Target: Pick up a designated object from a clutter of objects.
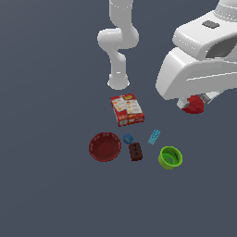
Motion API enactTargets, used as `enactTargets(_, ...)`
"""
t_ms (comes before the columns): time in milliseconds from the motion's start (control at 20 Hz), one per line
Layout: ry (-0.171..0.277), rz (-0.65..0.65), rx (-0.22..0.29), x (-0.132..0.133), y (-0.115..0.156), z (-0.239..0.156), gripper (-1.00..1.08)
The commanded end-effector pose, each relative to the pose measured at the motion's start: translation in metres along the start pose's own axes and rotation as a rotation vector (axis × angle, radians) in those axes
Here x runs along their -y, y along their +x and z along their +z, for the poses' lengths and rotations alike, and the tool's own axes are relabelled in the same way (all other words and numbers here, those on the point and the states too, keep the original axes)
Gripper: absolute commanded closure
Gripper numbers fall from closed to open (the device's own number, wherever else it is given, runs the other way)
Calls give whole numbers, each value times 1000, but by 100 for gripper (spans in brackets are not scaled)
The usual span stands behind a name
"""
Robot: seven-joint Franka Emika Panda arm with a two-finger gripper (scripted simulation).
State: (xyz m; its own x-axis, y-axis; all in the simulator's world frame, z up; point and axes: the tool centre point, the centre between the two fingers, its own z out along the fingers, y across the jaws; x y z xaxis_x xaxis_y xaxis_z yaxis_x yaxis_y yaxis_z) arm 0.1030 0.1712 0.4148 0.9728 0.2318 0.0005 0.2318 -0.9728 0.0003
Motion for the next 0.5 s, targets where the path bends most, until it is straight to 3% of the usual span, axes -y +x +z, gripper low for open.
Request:
enactTargets(0, 0, 0, 0, 2, 4, -5, 108)
enactTargets(450, 0, 0, 1, 4, 8, -9, 108)
